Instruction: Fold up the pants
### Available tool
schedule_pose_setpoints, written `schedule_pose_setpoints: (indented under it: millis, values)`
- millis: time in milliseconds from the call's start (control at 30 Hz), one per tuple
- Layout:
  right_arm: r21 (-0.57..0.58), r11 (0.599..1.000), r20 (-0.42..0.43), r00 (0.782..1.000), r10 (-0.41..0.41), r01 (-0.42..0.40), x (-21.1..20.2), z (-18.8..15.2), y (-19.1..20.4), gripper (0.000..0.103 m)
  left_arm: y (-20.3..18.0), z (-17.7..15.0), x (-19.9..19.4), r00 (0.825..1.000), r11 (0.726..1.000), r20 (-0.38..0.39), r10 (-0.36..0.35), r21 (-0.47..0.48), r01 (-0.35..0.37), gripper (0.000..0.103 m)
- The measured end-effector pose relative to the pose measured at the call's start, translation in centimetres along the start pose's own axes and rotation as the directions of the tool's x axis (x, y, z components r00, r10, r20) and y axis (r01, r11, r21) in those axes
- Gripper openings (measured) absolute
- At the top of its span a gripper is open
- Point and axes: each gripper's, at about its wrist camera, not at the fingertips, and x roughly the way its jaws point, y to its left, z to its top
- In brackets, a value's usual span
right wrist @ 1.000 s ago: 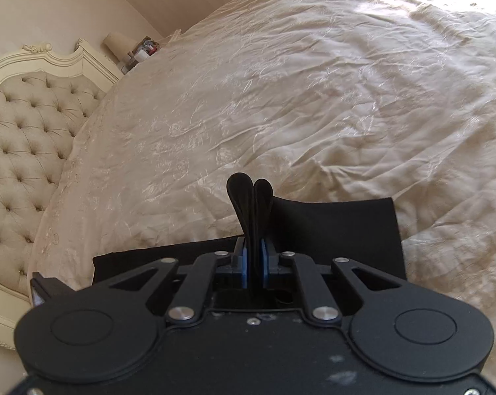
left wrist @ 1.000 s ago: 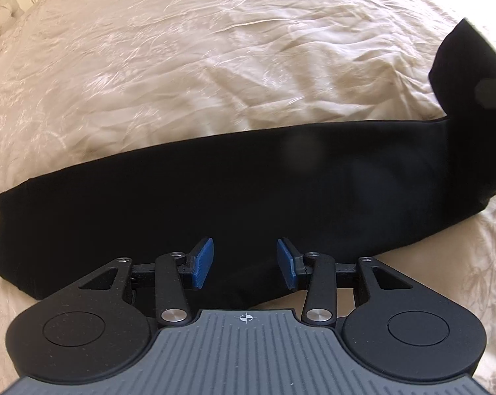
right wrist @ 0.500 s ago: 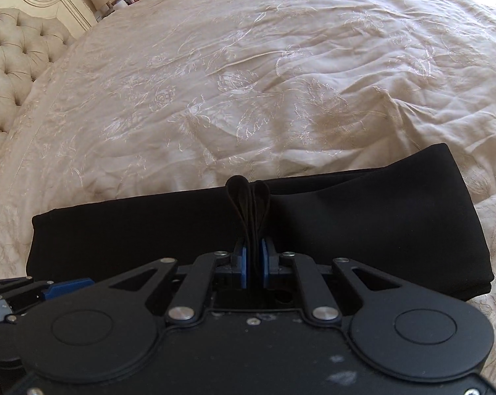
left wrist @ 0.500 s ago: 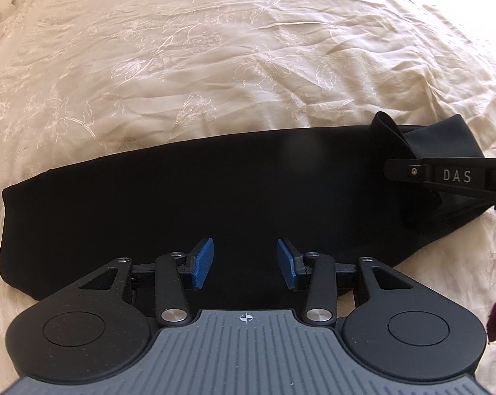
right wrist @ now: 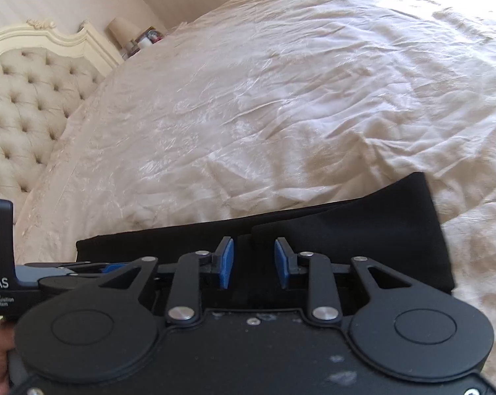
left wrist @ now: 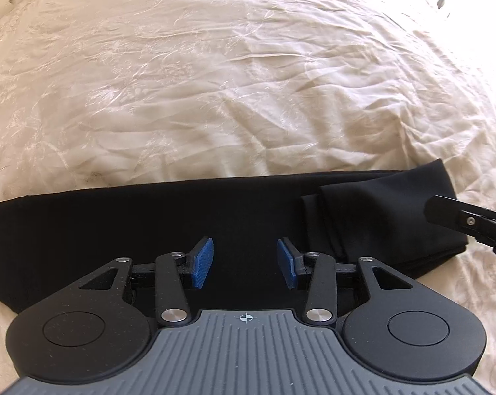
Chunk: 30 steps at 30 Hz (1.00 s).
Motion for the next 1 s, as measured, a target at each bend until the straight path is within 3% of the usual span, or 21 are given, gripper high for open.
schedule_pose_setpoints:
  millis: [133,233,267,300,567,733,867,933,1000]
  values:
    - [0.145,0.982,0.034,0.991,-0.130,0.124,-3.2,0.9,-6.0,0.032,-3.7,1.5,1.2,0.999,0.999,-0.014,-0.044,0.023,0.044,0.042]
    - [0.226,0.952,0.021,0.976,-0.217,0.207,-4.6,1.3,-10.4,0.021,-6.5,2.3,2.0,0.997,0.996,-0.017,-0.072,0.055,0.073,0.042]
    - [0.234,0.947,0.014,0.973,-0.232,0.222,-4.8,1.5,-11.4,0.010,-7.4,2.5,2.2,0.997,0.995,-0.019,-0.073,0.071,0.074,0.042]
    - [0.234,0.945,0.006,0.971,-0.238,0.230,-4.9,1.7,-11.9,0.005,-8.0,2.5,2.4,0.997,0.993,-0.019,-0.074,0.086,0.076,0.042]
    - [0.121,0.980,-0.039,0.987,-0.153,0.157,-2.3,2.1,-11.5,0.005,-10.4,2.6,3.8,0.997,0.989,-0.057,-0.055,0.131,0.062,0.042]
    - [0.081,0.983,-0.204,0.968,-0.148,0.167,2.5,-0.6,-11.6,0.004,-11.2,2.7,5.3,0.996,0.986,-0.083,-0.021,0.161,0.034,0.042]
    - [0.110,0.982,-0.205,0.970,-0.129,0.154,2.2,-0.7,-11.7,0.004,-11.0,1.7,7.3,0.994,0.975,-0.102,0.039,0.223,-0.016,0.043]
    - [0.102,0.984,-0.194,0.973,-0.126,0.148,1.5,-0.1,-11.5,0.005,-10.1,1.2,7.7,0.993,0.977,-0.101,0.056,0.209,-0.034,0.048]
    - [0.063,0.987,-0.169,0.976,-0.136,0.148,0.9,0.8,-11.0,0.007,-9.0,1.1,7.4,0.994,0.986,-0.103,0.028,0.165,-0.011,0.048]
